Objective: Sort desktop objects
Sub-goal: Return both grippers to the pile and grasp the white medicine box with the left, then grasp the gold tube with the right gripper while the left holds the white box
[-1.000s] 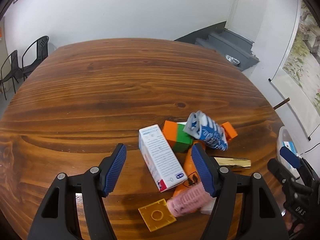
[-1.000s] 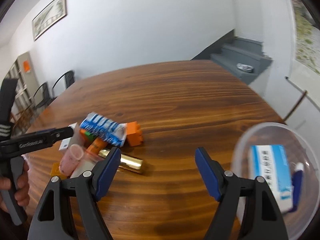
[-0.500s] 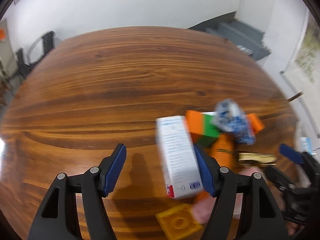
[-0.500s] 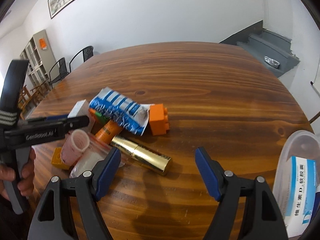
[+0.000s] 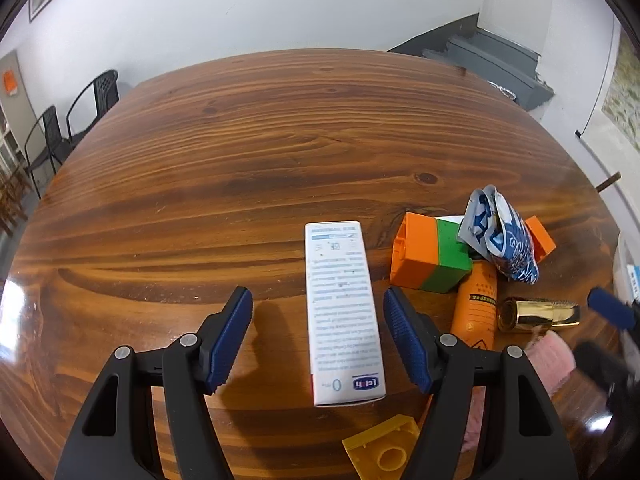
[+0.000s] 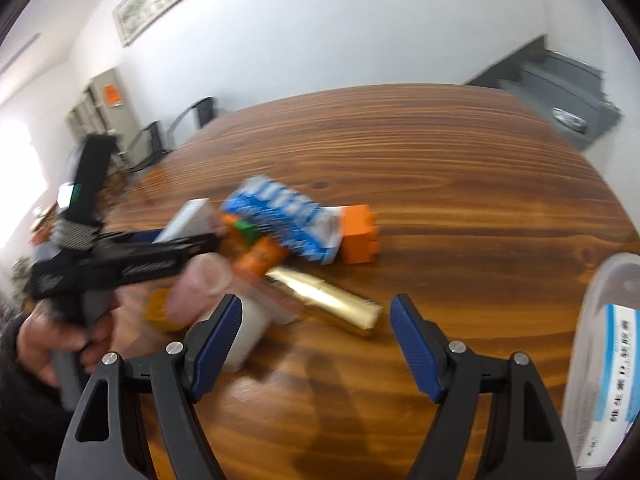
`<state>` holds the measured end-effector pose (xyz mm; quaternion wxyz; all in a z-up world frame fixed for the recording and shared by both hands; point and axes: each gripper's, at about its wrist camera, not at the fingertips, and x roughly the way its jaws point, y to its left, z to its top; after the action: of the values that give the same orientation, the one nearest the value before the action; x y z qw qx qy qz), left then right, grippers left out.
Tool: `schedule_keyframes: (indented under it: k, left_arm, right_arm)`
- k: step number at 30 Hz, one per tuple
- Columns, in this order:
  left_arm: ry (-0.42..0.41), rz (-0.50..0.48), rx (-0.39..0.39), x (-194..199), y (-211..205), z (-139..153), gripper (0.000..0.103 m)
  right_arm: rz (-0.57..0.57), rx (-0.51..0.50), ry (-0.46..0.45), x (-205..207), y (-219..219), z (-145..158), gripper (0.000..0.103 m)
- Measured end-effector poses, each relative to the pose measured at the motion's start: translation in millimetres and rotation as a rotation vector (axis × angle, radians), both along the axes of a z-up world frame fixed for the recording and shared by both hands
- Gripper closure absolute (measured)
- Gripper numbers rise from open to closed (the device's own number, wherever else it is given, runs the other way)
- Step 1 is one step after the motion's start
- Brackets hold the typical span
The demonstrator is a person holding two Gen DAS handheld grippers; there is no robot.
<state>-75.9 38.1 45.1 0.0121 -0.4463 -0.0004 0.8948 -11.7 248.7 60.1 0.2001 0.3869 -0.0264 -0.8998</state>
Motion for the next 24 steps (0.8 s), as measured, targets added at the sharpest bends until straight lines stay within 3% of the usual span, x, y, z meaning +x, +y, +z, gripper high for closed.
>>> schedule_keyframes:
  k: [1,3,4,8,16,21,24]
  left_arm:
    - [0.002,-0.002,0.003,0,-1,0,0.032]
    - [-0.004,-0.006,0.015,0,-1,-1,0.045]
    - [-0.014,-0.009,0.022,-1,-2,-2,0.06]
    - [-0.014,-0.026,0.026,0,1,-2,0.068]
    - [-0.012,-0.031,0.033,0,1,-2,0.068]
    - [0.002,-0.028,0.002,-1,4,-4,0.068]
    - [0.008,-0.027,0.0,-2,3,-5,0.068]
  right_arm:
    - [-0.02,0.003,-0.007,-3,0,-2,0.024]
    - [-0.079,0.042,-0.012,-9,2,-6,0.028]
    - [-0.093,0.07,-0.016,-11,2,-7,0.032]
    - [-0.066,0.116,-0.022,-15,-4,-8,0.036]
    - [0.06,0.227,-0.02,-19,-28,-10,0.036]
    - [0.153,0.204,-0.055,-14,-37,-19,0.049]
    - [0.154,0.204,-0.055,-11,-38,-17,0.054]
